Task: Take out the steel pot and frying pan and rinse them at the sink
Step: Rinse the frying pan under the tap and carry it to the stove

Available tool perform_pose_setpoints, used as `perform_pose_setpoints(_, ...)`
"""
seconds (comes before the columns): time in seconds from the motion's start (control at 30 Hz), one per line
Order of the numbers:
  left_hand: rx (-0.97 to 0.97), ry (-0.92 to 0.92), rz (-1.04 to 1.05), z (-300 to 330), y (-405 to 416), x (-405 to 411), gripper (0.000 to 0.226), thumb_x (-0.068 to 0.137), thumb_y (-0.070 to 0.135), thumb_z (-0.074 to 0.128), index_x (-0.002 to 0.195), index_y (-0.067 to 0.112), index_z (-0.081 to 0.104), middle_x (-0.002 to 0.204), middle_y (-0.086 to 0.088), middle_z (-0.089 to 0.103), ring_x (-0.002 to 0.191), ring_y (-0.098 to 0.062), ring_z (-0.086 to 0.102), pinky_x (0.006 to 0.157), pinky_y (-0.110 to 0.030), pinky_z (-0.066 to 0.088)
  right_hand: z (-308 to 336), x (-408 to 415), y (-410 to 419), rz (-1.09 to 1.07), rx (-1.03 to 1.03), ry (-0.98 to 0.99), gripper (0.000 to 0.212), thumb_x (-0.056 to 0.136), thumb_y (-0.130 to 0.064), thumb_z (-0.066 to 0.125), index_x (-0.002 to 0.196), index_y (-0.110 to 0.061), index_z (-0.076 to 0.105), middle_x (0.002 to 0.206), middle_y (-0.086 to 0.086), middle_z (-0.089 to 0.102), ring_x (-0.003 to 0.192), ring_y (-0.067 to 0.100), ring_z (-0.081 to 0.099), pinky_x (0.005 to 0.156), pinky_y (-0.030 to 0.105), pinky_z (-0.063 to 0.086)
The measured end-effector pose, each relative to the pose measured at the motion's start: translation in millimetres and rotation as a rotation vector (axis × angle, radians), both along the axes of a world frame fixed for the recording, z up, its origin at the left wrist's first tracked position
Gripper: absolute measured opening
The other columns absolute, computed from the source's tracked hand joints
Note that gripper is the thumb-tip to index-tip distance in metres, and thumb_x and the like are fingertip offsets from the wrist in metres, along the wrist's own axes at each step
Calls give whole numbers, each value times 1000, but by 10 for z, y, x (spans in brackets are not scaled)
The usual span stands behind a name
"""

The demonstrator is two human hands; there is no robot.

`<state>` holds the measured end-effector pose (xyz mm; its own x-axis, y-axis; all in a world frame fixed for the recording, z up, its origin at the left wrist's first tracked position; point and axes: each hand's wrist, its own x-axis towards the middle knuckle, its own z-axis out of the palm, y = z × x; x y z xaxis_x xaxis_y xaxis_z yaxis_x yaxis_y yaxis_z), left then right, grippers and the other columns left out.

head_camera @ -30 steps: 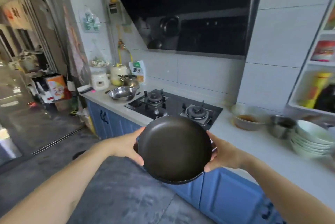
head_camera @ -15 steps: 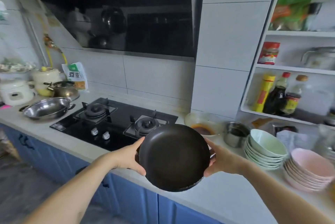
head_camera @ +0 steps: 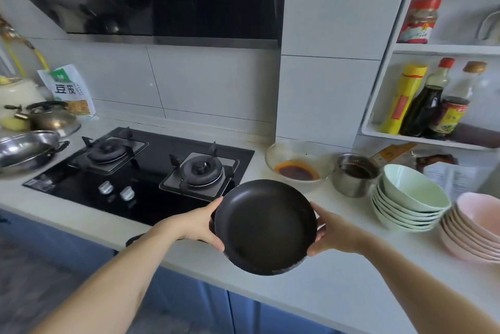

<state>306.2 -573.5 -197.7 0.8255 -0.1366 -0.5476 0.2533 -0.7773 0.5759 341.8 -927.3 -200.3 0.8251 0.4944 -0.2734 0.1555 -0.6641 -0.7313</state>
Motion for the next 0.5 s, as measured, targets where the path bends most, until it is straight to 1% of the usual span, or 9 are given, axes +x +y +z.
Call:
perform_pose_setpoints(0.1, -8, 6, -17, -192, 6, 49, 136, 58, 32, 91, 150, 50, -9, 112, 8, 63, 111, -9, 56, 98, -30, 47, -210, 32, 20, -21, -9, 18, 98, 58, -18, 88, 126, -58, 29, 100, -3, 65, 80, 10, 70, 78, 26, 56)
perform_pose_setpoints(0.17, -6, 3, -34, -292, 7, 89, 137, 56, 34, 91, 149, 52, -7, 110, 11, 63, 113, -11, 54, 102, -35, 46, -312, 51, 36, -31, -18, 39, 98, 59, -20, 88, 126, -58, 27, 103, -5, 64, 83, 10, 69, 80, 26, 56)
perform_pose_setpoints(0.23, 3, 12, -41, -358, 9, 138, 139, 54, 36, 91, 149, 53, -8, 109, 15, 60, 117, -13, 52, 106, -40, 44, -372, 78, 52, -40, -30, 60, 99, 62, -20, 88, 124, -57, 22, 106, -6, 62, 86, 9, 69, 77, 20, 54)
perform_pose_setpoints(0.33, 11, 14, -34, -423, 4, 212, 139, 53, 38, 91, 149, 52, -8, 115, 16, 57, 125, -15, 49, 108, -41, 42, -435, 150, 63, -46, -40, 73, 100, 64, -18, 87, 125, -56, 19, 107, -7, 60, 85, 8, 68, 72, 16, 51)
perform_pose_setpoints(0.5, 18, 17, -52, -508, 20, 322, 140, 52, 39, 91, 150, 51, -8, 127, 12, 58, 128, -14, 49, 110, -41, 39, -514, 277, 82, -37, -74, 102, 98, 67, -18, 87, 121, -57, 15, 109, -10, 57, 90, 10, 66, 68, 11, 49)
